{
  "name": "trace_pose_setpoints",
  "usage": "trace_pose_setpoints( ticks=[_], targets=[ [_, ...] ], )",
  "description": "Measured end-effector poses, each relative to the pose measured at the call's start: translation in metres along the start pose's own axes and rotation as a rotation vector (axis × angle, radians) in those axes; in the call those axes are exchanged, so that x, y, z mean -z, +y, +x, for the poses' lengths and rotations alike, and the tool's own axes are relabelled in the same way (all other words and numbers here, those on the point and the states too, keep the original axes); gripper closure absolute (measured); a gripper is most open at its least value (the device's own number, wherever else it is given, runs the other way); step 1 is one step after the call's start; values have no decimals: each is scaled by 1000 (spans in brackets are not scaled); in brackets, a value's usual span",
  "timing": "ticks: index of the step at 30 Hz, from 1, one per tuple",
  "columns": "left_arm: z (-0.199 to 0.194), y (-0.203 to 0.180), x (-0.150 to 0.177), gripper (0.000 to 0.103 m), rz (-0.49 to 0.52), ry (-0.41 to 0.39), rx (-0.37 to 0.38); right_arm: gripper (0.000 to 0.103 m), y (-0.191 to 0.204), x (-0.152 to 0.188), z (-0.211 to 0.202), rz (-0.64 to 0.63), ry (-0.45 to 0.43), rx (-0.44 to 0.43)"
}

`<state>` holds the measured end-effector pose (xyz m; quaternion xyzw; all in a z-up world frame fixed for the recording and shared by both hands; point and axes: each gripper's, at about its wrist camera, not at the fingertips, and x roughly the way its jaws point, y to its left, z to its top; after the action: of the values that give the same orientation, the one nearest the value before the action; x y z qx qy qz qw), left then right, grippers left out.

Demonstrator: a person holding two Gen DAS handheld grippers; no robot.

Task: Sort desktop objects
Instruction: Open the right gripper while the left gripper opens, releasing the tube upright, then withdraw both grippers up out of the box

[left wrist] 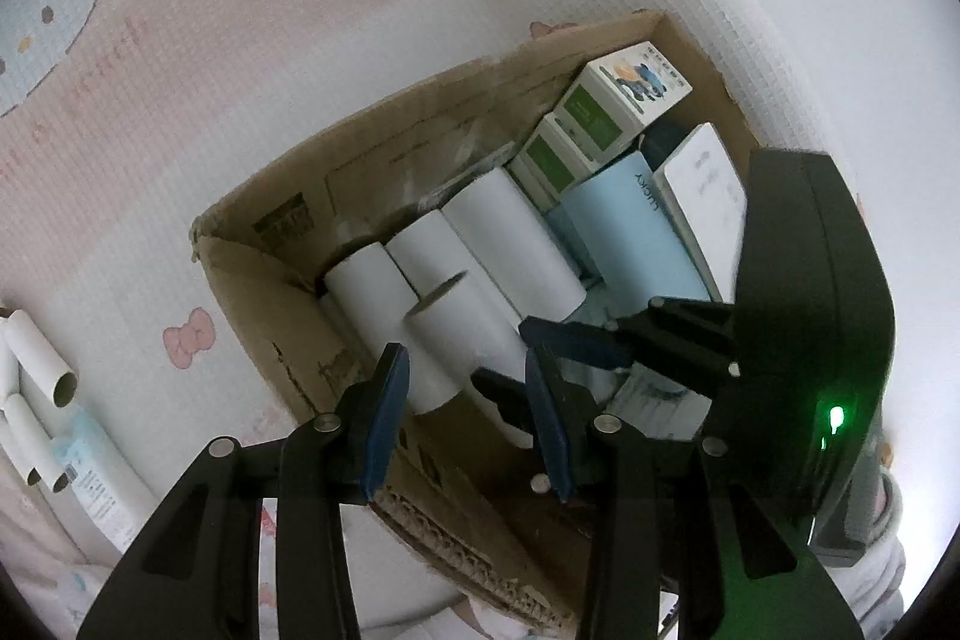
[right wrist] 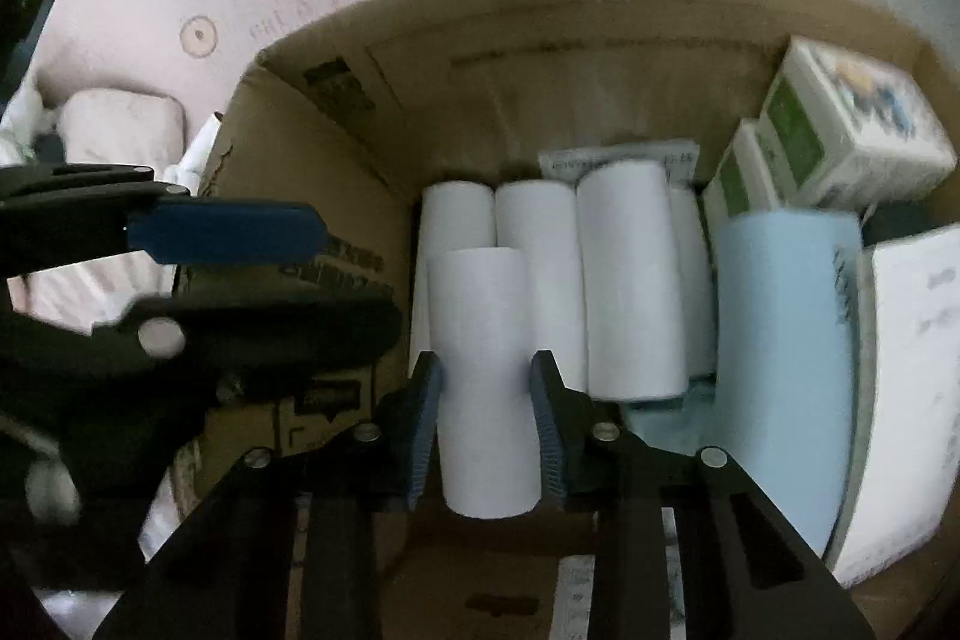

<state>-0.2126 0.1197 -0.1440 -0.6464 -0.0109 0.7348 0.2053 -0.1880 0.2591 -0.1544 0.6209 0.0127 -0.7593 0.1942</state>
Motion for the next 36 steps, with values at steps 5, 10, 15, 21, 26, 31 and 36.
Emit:
trace_pose_setpoints(
  ticks=[5, 10, 15, 21, 26, 31, 36],
  targets=[
    [-9, 8, -4, 59, -52, -4, 41, 75, -7, -9, 5, 20, 27, -12],
    [-25, 15, -6, 59, -76, -48, 43, 74, -12, -18, 6, 50, 14, -36],
    [-33, 19, -6, 59, -102, -70, 46, 74, -9, -29, 7, 45, -20, -19],
    [-32, 14, -5, 59, -111, -78, 27, 71, -19, -36, 14, 84, -42, -58],
    [-30, 9, -11, 59, -98, -73, 17, 71, -13, -34, 7, 80, -55, -34],
    [-21, -7, -13, 59, -76, -50, 25, 71, -24, -10, -28, 117, -107, -27],
    [8, -16, -19, 80, -136, 28, 12, 71, -43, 10, -47, 222, -109, 20]
  ],
)
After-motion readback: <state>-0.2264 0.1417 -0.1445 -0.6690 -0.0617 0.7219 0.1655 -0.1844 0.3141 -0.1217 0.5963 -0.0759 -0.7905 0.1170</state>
